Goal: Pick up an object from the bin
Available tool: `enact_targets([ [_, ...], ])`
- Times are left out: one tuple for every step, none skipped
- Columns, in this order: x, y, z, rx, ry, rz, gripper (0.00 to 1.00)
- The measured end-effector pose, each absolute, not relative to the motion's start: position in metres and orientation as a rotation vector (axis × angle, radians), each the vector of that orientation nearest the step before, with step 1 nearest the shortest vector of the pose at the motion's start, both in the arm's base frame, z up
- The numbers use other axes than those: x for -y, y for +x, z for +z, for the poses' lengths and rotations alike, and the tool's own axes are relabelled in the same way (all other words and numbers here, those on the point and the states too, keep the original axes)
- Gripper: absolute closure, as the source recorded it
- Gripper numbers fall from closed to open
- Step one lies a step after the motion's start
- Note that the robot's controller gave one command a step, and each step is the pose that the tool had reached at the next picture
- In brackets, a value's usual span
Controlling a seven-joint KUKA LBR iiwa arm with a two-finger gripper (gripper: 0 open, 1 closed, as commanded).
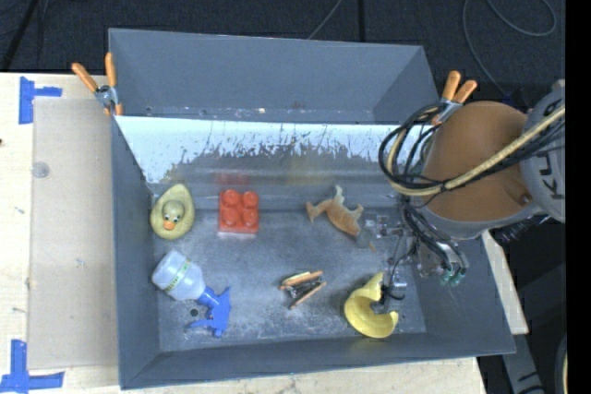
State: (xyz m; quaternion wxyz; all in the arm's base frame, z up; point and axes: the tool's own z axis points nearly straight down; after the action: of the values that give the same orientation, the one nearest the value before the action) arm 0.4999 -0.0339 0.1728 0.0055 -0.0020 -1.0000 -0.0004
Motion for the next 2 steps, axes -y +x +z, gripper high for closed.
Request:
enact_targets([
  [0.034,0.502,0.177,3.139,-0.004,0.000,0.00],
  [0.041,0.498,0.158,3.141,0.116,-0.002,0.00],
])
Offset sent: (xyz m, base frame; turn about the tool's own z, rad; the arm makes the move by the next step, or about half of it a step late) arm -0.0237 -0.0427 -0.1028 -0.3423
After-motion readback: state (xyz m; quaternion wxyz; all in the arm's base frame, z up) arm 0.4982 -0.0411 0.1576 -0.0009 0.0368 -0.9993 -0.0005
